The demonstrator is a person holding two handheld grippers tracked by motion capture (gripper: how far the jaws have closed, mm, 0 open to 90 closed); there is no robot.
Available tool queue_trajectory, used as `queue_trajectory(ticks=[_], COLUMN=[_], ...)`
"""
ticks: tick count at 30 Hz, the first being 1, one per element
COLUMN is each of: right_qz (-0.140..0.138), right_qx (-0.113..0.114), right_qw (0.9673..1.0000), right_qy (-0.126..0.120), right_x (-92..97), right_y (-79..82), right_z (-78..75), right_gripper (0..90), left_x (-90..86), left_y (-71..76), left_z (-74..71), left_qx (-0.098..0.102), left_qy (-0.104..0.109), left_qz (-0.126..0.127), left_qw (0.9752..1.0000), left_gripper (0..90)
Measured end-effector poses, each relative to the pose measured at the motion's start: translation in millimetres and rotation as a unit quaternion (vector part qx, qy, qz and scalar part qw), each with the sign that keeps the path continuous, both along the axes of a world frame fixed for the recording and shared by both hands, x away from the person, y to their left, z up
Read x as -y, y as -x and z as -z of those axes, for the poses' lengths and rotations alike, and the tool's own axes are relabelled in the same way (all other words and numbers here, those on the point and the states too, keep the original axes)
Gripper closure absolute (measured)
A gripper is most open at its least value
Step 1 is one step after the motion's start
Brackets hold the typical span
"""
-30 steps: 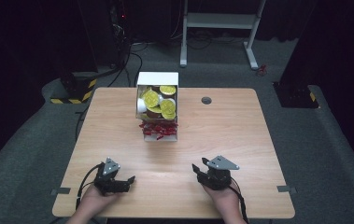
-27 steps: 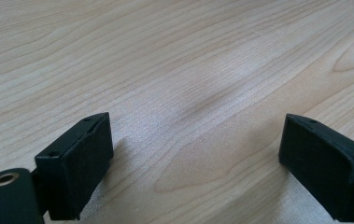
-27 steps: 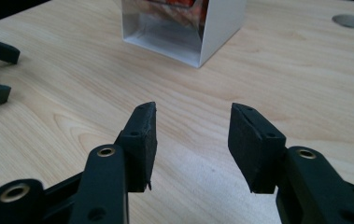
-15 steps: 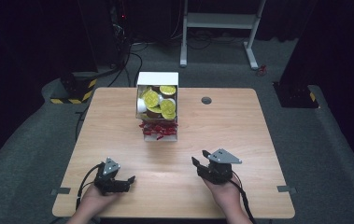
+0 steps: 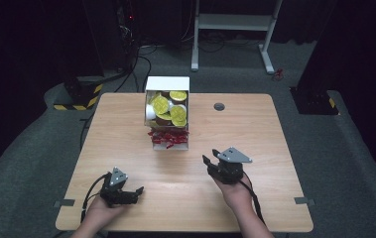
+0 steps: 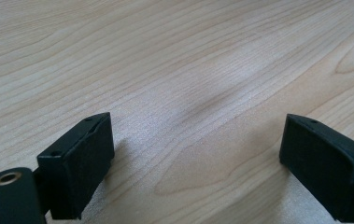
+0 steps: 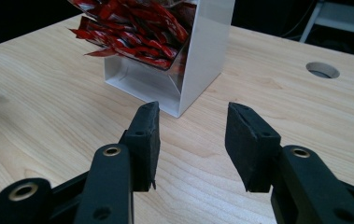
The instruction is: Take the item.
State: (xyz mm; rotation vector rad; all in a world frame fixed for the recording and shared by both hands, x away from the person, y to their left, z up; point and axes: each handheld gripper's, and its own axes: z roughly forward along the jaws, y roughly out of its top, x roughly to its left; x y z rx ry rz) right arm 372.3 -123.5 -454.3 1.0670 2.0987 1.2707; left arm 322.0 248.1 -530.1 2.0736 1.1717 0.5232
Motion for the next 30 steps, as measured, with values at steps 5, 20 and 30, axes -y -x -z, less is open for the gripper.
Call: queue_trajectory(ticks=[5,20,30], right_qz=[0.003,0.000,0.004], right_qx=[0.007,0.004,0.009], right_qw=[0.9999,1.0000,0.9996], right_qy=[0.010,0.005,0.028], right_x=[-4.0,-13.7,-20.6], right_y=[-4.5,-19.4,-25.3], right_z=[0.3,-5.9,-6.4], right_gripper=[53.6,51.7,56.3], left_x=[0.4,0.8,0.4], left_y=[-1.4,-1.4,-1.6], left_z=[0.0,-0.1,-0.2], left_qx=[-0.003,-0.004,-0.003], left_qy=[0.001,-0.001,-0.004], left_qz=[0.001,0.000,0.003], left_qw=[1.0000,1.0000,1.0000], left_gripper=[9.0,8.5,8.5])
